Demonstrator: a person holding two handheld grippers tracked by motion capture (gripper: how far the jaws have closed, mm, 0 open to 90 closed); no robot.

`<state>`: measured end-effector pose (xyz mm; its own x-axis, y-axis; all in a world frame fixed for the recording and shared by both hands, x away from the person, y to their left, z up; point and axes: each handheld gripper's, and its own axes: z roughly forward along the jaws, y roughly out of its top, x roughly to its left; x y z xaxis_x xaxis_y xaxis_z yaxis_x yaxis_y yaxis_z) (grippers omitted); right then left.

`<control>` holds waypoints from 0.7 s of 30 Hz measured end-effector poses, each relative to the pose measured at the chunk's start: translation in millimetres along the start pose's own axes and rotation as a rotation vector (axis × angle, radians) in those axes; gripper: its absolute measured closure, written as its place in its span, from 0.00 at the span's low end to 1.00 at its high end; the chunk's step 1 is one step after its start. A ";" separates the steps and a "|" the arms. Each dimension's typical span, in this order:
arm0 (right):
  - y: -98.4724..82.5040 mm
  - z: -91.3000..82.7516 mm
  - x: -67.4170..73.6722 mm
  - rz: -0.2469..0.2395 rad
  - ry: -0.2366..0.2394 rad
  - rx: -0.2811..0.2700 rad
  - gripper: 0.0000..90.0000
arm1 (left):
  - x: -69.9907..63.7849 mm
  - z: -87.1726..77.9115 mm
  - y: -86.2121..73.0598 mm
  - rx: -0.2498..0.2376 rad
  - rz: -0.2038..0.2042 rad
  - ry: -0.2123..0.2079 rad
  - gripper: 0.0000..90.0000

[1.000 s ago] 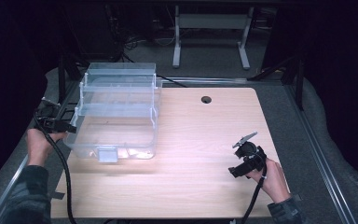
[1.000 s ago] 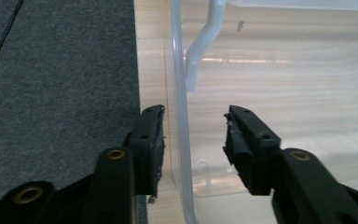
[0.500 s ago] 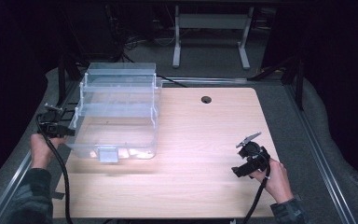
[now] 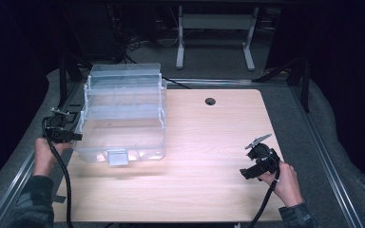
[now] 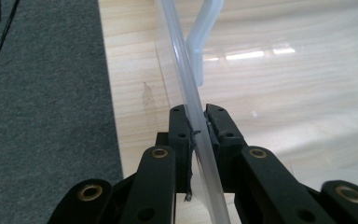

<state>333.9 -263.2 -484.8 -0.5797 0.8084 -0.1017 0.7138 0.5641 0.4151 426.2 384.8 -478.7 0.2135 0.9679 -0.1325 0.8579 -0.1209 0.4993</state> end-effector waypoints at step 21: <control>-5.5 -5.7 -4.6 0.019 -0.006 -0.008 0.12 | -40.9 2.5 -1.9 0.025 0.099 -0.005 0.86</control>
<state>330.4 -271.0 -481.4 -0.5636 0.8201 -0.0995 0.7215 0.5473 0.4242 417.0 344.9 -476.3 0.3004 0.9498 -0.0876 0.8438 -0.2218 0.4886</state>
